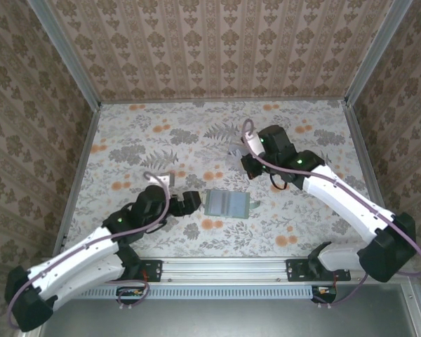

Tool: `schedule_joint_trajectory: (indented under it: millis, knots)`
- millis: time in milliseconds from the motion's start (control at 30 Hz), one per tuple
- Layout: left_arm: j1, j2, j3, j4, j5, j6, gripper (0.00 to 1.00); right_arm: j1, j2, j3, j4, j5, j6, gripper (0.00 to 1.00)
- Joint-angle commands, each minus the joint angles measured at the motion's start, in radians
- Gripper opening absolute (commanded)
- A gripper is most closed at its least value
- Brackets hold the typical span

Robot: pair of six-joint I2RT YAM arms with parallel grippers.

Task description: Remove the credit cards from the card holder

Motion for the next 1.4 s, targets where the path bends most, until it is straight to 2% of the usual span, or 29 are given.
schedule_joint_trajectory:
  millis: [0,233,433,733,1367]
  knots:
    - [0.011,-0.128,-0.043,-0.108,-0.071,-0.033,1.0,0.005,0.057,0.074,-0.033,0.074,-0.252,0.0]
    - [0.017,-0.347,-0.12,-0.195,-0.101,-0.068,1.0,0.005,0.229,0.212,-0.131,0.132,-0.56,0.0]
    - [0.019,-0.402,-0.133,-0.24,-0.1,-0.073,1.0,0.004,0.334,0.242,-0.117,0.235,-0.705,0.0]
    - [0.022,-0.402,-0.138,-0.249,-0.089,-0.076,1.0,0.003,0.442,0.293,-0.065,0.327,-0.761,0.0]
    - [0.024,-0.401,-0.156,-0.239,-0.087,-0.084,1.0,-0.022,0.554,0.348,-0.034,0.339,-0.784,0.0]
